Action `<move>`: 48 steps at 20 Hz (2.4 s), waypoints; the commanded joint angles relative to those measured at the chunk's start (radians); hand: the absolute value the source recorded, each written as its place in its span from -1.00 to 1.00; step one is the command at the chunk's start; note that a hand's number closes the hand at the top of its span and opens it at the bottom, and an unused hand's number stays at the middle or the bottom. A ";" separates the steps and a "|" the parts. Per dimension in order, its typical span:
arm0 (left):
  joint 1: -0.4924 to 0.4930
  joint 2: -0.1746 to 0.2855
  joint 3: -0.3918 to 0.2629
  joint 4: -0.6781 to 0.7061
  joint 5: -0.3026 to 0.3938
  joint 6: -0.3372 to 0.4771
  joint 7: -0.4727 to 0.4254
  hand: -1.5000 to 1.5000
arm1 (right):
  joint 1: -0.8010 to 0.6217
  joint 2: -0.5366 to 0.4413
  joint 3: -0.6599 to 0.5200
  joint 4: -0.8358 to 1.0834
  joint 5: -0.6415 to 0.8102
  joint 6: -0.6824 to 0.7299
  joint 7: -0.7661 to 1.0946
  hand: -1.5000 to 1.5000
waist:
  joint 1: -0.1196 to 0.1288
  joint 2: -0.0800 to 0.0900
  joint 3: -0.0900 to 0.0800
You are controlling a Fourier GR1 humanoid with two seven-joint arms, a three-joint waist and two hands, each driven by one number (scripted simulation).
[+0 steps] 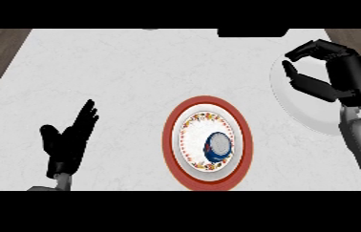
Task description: Pick the can from the plate and place it in the plate
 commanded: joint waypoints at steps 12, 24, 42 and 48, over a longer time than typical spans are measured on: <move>0.002 -0.079 -0.016 0.048 0.004 -0.073 0.055 0.00 | 0.225 -0.033 -0.016 -0.221 0.076 0.058 0.021 -1.00 | 0.007 -0.006 0.001; -0.022 -0.084 0.009 0.035 0.003 -0.074 0.096 0.00 | 0.142 -0.144 0.219 -0.451 0.238 0.290 0.498 -1.00 | 0.016 -0.005 0.001; 0.079 -0.114 0.023 -0.037 -0.059 -0.122 0.082 0.00 | 0.237 0.200 0.458 -0.429 0.583 0.317 0.698 -1.00 | 0.016 -0.005 0.002; 0.025 -0.177 0.050 0.041 -0.098 -0.116 0.072 0.00 | 0.215 0.296 0.420 -0.397 0.677 0.378 0.688 -1.00 | 0.014 -0.004 0.001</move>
